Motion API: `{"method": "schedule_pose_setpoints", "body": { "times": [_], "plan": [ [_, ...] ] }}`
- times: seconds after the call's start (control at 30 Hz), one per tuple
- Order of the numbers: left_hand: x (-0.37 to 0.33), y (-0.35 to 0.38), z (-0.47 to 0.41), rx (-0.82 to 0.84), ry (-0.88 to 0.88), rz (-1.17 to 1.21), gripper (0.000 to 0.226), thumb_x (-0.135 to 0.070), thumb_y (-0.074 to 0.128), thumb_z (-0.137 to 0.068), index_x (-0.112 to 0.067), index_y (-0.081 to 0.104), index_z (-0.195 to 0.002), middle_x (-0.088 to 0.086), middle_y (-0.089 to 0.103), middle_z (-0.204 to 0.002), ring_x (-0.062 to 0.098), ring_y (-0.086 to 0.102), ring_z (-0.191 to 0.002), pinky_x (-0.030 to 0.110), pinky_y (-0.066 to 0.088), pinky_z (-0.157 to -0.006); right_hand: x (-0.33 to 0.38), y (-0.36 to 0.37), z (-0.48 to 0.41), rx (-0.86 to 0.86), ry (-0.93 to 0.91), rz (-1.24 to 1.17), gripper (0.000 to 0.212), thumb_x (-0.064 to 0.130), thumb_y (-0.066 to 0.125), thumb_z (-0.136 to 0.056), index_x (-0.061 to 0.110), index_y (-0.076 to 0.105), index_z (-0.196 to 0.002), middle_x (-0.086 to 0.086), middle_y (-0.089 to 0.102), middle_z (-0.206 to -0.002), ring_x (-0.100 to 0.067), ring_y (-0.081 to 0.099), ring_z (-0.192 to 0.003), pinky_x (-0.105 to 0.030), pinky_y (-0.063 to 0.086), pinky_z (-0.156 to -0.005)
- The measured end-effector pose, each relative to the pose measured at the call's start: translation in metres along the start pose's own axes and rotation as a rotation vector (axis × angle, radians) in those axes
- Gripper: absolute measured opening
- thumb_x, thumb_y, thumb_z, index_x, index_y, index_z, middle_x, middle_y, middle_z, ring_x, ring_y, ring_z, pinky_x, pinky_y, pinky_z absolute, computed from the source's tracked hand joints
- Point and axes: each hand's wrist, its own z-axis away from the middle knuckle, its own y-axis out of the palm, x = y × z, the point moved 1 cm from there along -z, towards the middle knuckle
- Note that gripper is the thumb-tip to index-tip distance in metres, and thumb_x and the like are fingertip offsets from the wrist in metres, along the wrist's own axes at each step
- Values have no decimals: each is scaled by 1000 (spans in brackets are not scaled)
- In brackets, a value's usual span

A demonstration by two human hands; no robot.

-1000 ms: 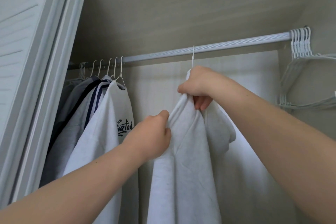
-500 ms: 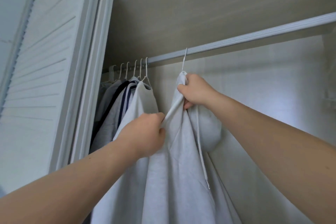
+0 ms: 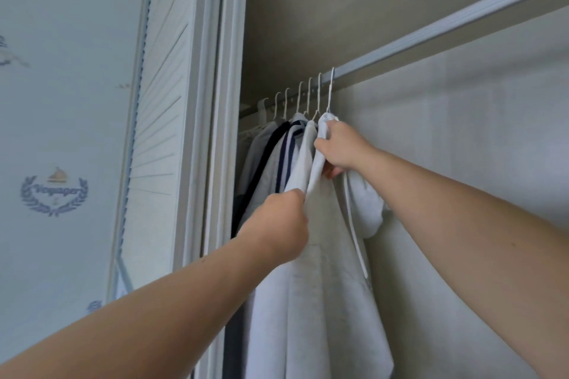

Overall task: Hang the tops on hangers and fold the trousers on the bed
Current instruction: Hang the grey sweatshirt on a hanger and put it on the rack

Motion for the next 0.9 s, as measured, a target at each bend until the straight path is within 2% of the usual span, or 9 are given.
{"method": "schedule_pose_setpoints", "body": {
  "times": [0.1,0.2,0.23,0.3,0.4,0.53,0.7,0.8,0.9],
  "plan": [
    [12,-3,0,31,-42,21,10,-17,49,-98,-11,56,-95,7,63,-92,30,65,-82,48,59,-74,-2,16,-5,-32,-9,-10,36,22,47,-100,7,48,-132,-19,70,-92,-33,70,-57,-41,61,-57],
    [23,-10,8,57,-12,62,9,-18,50,-100,-20,57,-105,1,64,-94,20,65,-80,35,58,-71,-2,23,0,-114,-18,-13,46,37,52,-100,9,48,-137,-15,70,-96,-29,68,-68,-31,54,-58],
    [26,-15,13,54,18,75,10,-19,51,-101,-22,57,-109,-1,64,-94,16,64,-80,30,56,-70,-4,24,2,-138,-16,-25,55,45,52,-99,14,43,-145,-13,69,-109,-29,68,-84,-26,48,-66],
    [30,-28,26,41,100,76,14,-24,55,-101,-23,57,-114,-5,65,-97,9,62,-83,21,53,-71,-4,26,12,-176,-22,-69,66,53,48,-98,20,33,-153,-10,53,-143,-32,55,-123,-29,39,-85],
    [38,-53,54,-24,203,30,22,-32,56,-100,-25,56,-120,-9,61,-110,7,60,-92,29,53,-81,4,28,44,-273,-113,-27,66,55,41,-99,25,24,-156,-4,27,-161,-30,26,-147,-44,29,-112],
    [59,-92,100,-91,207,-112,39,-46,49,-100,-31,47,-136,-14,49,-134,5,47,-108,30,44,-93,37,32,106,-327,-288,1,68,58,33,-97,27,24,-157,-2,20,-165,-24,14,-152,-46,17,-120],
    [94,-150,187,-152,125,-241,67,-69,26,-91,-36,35,-149,-15,34,-157,12,24,-146,37,29,-118,106,62,199,-118,-442,112,73,67,20,-93,37,7,-159,7,1,-168,-18,-3,-155,-47,6,-123],
    [117,-186,257,-130,22,-313,72,-75,17,-89,-44,19,-154,-19,13,-165,9,1,-153,32,11,-119,154,90,260,-22,-519,115,74,70,15,-92,38,5,-158,6,-1,-169,-21,-4,-155,-52,8,-123],
    [144,-227,339,-114,-91,-395,74,-77,13,-90,-46,8,-157,-19,-1,-167,8,-12,-154,34,2,-123,209,122,326,97,-602,78,75,71,12,-92,38,4,-158,7,-2,-169,-23,-4,-155,-54,10,-122]
  ]
}}
